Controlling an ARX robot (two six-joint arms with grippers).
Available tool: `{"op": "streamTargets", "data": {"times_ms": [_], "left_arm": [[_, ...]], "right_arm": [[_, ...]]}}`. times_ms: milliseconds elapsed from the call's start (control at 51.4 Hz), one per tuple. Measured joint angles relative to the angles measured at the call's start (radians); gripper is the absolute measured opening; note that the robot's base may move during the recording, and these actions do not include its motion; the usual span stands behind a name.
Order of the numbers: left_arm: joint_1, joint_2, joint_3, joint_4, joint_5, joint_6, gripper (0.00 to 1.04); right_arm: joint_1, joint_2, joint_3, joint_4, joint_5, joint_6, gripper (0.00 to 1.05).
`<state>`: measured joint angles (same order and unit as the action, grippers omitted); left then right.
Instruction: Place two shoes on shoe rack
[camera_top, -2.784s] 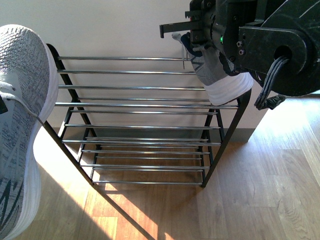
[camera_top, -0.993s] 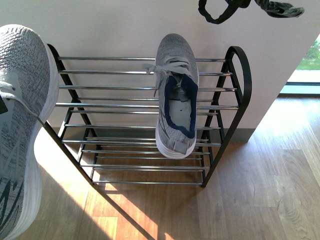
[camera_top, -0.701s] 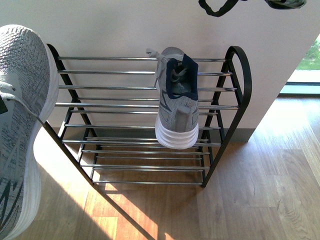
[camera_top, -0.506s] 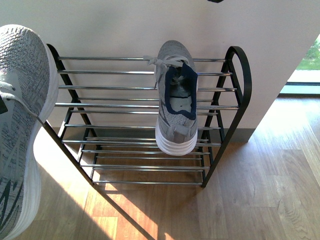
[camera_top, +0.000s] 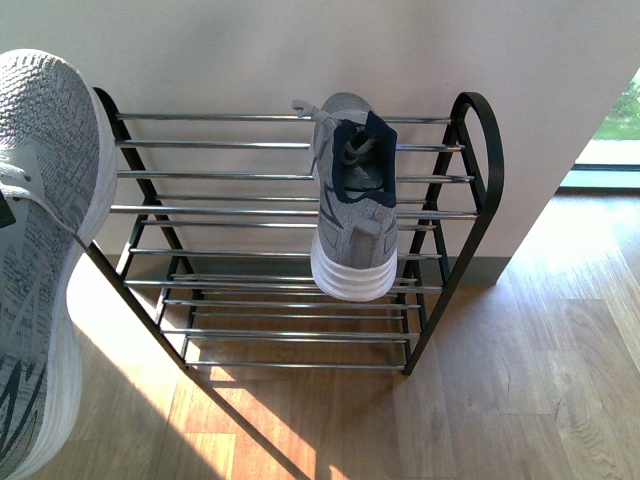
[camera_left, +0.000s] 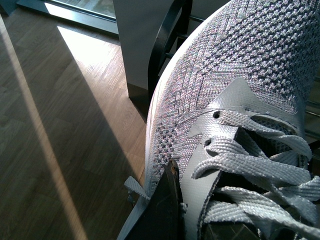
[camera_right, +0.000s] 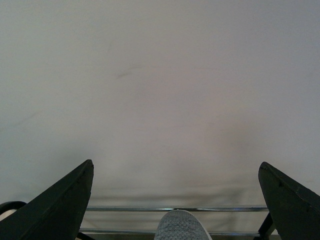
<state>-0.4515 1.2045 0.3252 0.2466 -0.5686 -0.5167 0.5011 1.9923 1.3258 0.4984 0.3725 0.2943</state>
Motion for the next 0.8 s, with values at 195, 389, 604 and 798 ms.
{"op": "streamTargets", "data": {"times_ms": [195, 389, 604, 798], "left_arm": [[0.000, 0.000, 0.000, 0.000, 0.000, 0.000, 0.02], [0.000, 0.000, 0.000, 0.000, 0.000, 0.000, 0.02], [0.000, 0.000, 0.000, 0.000, 0.000, 0.000, 0.02], [0.000, 0.000, 0.000, 0.000, 0.000, 0.000, 0.02]], "right_arm": [[-0.019, -0.076, -0.056, 0.005, -0.022, -0.001, 0.96], [-0.034, -0.212, -0.150, -0.051, -0.095, -0.027, 0.96], [-0.042, -0.362, -0.283, -0.153, -0.183, -0.055, 0.96], [-0.051, -0.501, -0.433, -0.303, -0.295, -0.108, 0.96]]}}
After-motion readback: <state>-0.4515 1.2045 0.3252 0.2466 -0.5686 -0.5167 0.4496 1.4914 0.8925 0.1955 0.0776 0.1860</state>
